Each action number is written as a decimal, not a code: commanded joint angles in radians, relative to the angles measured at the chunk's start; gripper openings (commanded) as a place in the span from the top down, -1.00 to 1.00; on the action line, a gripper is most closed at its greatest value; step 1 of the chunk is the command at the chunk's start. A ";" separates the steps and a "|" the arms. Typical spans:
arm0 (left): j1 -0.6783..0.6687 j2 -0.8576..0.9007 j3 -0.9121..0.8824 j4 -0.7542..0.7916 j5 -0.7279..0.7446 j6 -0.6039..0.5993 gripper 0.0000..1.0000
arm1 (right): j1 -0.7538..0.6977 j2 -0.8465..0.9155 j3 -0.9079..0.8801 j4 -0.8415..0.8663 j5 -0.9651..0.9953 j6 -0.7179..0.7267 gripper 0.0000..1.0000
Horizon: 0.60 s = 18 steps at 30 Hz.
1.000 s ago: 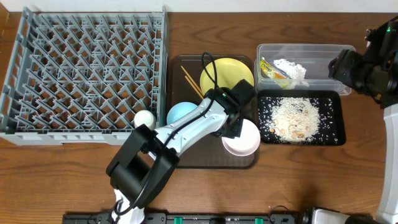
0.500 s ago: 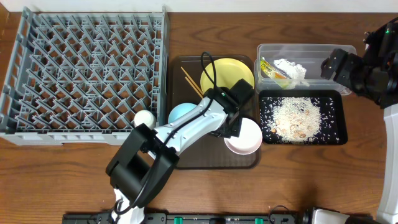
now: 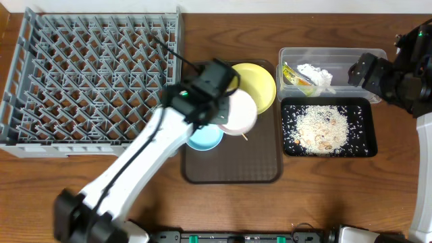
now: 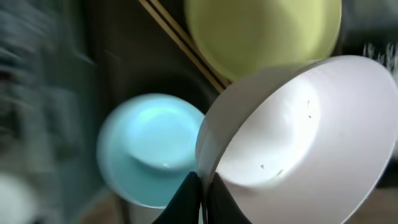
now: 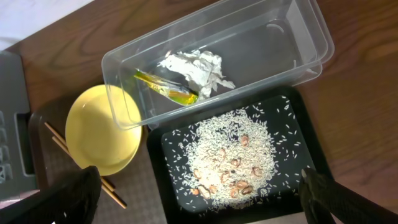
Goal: Sort waste into correct bins and load items into the dishwasher
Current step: 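Lift the pink bowl with the left gripper and carry it left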
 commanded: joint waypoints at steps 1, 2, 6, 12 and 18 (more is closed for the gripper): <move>0.014 -0.057 0.024 -0.003 -0.256 0.067 0.85 | -0.005 0.004 -0.006 -0.002 0.003 -0.008 -0.99; 0.017 -0.069 0.024 0.000 -0.334 0.073 0.85 | -0.005 0.004 -0.006 -0.002 0.003 -0.008 -0.98; 0.032 -0.078 0.024 0.050 -0.610 0.157 0.85 | -0.005 0.004 -0.006 -0.002 0.003 -0.008 -0.98; 0.116 -0.051 0.019 0.183 -0.745 0.277 0.85 | -0.005 0.004 -0.006 -0.002 0.003 -0.008 -0.99; 0.238 0.000 0.018 0.349 -0.745 0.324 0.85 | -0.004 0.004 -0.006 -0.002 0.003 -0.008 -0.98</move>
